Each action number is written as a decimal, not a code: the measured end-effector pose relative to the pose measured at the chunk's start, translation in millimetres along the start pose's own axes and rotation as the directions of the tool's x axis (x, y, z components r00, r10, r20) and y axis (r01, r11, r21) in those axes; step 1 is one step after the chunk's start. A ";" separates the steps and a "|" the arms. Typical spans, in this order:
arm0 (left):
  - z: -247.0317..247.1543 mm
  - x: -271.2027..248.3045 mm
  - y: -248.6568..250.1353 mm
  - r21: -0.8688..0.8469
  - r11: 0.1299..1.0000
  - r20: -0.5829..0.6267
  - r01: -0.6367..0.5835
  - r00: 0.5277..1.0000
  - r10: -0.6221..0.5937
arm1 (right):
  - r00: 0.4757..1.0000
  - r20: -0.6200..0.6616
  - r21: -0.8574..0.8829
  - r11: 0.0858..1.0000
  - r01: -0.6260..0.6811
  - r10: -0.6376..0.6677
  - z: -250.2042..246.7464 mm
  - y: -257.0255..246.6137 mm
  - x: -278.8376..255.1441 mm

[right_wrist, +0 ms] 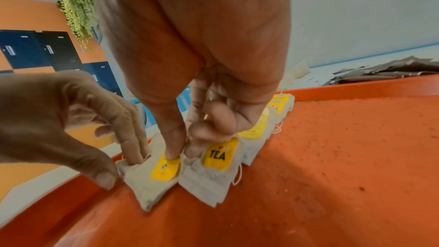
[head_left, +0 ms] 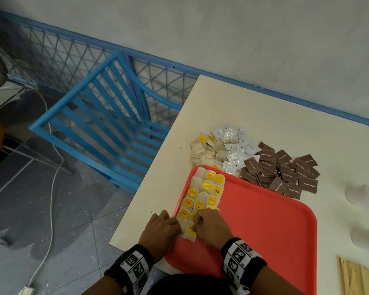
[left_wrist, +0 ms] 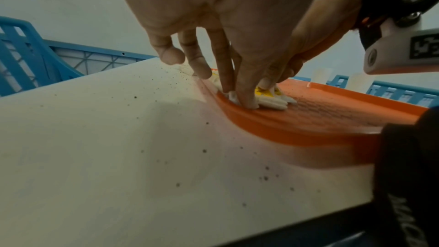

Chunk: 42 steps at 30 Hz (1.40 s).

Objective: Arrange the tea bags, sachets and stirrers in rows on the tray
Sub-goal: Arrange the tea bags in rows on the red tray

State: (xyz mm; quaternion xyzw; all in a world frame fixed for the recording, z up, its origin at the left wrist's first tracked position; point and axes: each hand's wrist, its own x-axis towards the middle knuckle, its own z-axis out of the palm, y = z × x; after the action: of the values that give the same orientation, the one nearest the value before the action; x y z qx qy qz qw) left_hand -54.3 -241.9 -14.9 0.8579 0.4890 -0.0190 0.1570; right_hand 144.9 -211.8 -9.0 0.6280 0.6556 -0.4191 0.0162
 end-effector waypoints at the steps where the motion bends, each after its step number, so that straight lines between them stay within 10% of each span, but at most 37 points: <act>1: 2.2 0.5 -0.8 0.014 1.000 -0.008 0.010 1.000 -0.010 | 1.000 -0.001 0.007 1.000 -0.010 0.010 1.2 1.1 0.7; 16: -35.3 19.5 -13.1 -0.374 0.926 0.065 0.060 0.997 -0.038 | 0.993 -0.012 -0.042 0.992 0.117 -0.117 -47.9 -15.2 2.6; 24: -70.1 111.2 -41.0 -0.557 0.791 0.061 0.252 0.963 -0.264 | 0.969 -0.233 -0.229 0.973 0.023 -0.078 -133.2 -12.3 88.2; 29: -66.1 137.4 -45.3 -0.646 0.681 0.068 0.345 0.914 -0.399 | 0.943 -0.191 -0.517 0.845 0.139 -0.272 -132.5 -35.5 135.0; 42: -45.6 125.9 -42.6 -0.739 0.577 0.064 0.348 0.889 -0.454 | 0.940 -0.196 -0.713 0.698 0.059 -0.280 -111.3 -41.8 183.2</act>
State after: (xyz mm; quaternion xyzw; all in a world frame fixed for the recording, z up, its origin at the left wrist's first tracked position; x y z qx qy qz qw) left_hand -30.2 -103.8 -5.6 0.5874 0.6452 0.2000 0.4457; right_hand 127.6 5.8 -15.1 0.5655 0.8153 -0.0435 0.1164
